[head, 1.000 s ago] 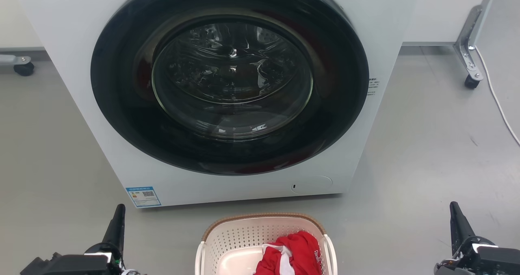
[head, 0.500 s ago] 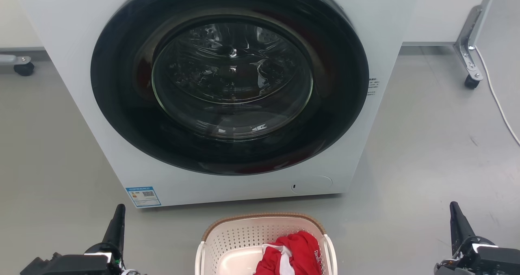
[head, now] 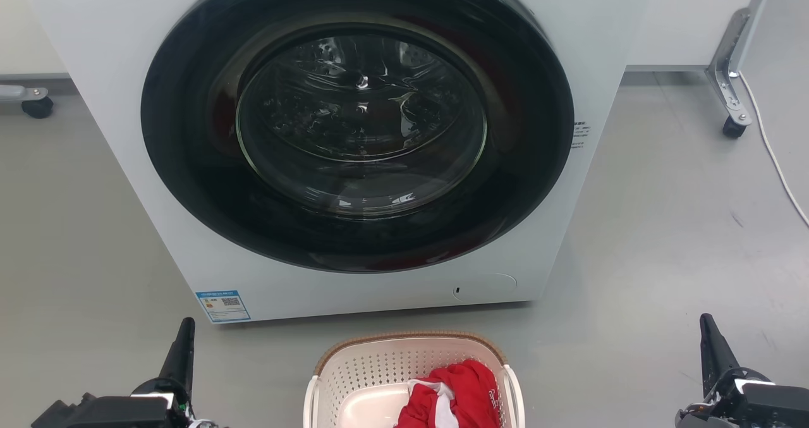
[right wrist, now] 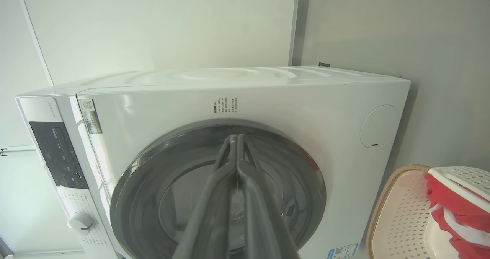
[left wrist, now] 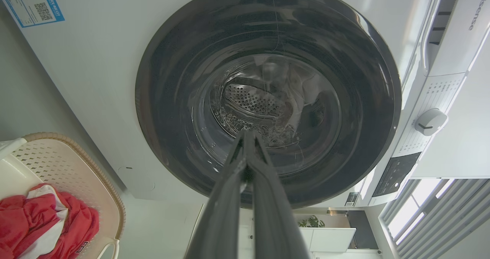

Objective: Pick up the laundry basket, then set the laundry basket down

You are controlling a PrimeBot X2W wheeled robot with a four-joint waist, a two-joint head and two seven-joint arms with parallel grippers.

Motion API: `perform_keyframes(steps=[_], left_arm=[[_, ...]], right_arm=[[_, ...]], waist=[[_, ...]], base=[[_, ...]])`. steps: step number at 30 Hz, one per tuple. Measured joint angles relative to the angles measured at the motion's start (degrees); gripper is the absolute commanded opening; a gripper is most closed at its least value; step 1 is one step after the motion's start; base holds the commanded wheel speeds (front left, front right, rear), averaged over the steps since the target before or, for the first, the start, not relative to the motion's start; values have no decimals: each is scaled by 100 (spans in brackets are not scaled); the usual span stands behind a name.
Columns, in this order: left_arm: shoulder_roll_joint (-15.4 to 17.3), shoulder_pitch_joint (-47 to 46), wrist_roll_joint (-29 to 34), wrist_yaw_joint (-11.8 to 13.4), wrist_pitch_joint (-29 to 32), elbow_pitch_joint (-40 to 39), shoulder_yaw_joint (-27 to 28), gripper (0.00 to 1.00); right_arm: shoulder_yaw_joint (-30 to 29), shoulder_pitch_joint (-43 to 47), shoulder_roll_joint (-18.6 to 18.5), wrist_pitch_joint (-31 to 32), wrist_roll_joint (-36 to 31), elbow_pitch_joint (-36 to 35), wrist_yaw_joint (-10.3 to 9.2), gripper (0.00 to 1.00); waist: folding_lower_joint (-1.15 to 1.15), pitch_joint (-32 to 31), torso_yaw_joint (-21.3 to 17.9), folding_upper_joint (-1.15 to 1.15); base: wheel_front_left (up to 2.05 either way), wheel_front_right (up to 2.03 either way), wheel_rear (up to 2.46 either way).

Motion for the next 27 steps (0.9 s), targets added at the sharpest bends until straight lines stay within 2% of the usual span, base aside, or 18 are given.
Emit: perform_keyframes(steps=[27], left_arm=[[0,0,0,0,0,-1,0,0]], right_arm=[[0,0,1,0,0,-2,0,0]], waist=[[0,0,0,0]], base=[[0,0,0]])
